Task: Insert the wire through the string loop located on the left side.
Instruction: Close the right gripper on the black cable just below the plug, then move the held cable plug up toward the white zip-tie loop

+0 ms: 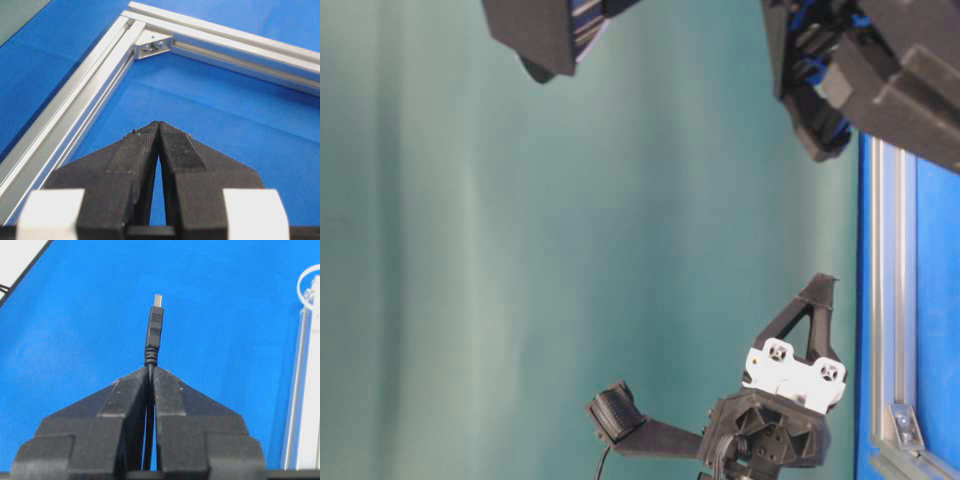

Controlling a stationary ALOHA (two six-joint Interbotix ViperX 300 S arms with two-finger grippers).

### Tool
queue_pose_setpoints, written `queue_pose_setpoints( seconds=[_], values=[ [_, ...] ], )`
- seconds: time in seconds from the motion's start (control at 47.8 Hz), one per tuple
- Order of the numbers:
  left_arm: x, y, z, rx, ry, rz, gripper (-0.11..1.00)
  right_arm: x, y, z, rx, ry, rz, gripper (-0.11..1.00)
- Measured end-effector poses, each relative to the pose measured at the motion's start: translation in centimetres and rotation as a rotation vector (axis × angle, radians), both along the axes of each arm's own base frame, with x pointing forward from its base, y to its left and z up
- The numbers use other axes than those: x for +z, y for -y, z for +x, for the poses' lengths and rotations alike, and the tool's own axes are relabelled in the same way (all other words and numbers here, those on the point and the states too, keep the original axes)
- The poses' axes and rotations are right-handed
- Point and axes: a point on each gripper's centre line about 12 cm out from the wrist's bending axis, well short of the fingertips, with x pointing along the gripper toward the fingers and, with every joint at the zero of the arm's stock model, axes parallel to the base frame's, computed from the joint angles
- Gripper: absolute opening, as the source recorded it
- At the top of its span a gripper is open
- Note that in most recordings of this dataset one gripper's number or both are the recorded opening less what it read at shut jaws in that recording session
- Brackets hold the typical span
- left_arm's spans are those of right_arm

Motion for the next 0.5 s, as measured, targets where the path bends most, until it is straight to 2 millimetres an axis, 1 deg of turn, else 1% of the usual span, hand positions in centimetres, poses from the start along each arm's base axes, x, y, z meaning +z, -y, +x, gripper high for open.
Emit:
queue_pose_setpoints(
  seconds=[0.502],
  values=[
    [-0.04,0.02,-0.04,-0.001,-0.002,0.0,0.0,-0.1,-0.05,-0.06,0.002,-0.009,-0.003,-0.1]
  ],
)
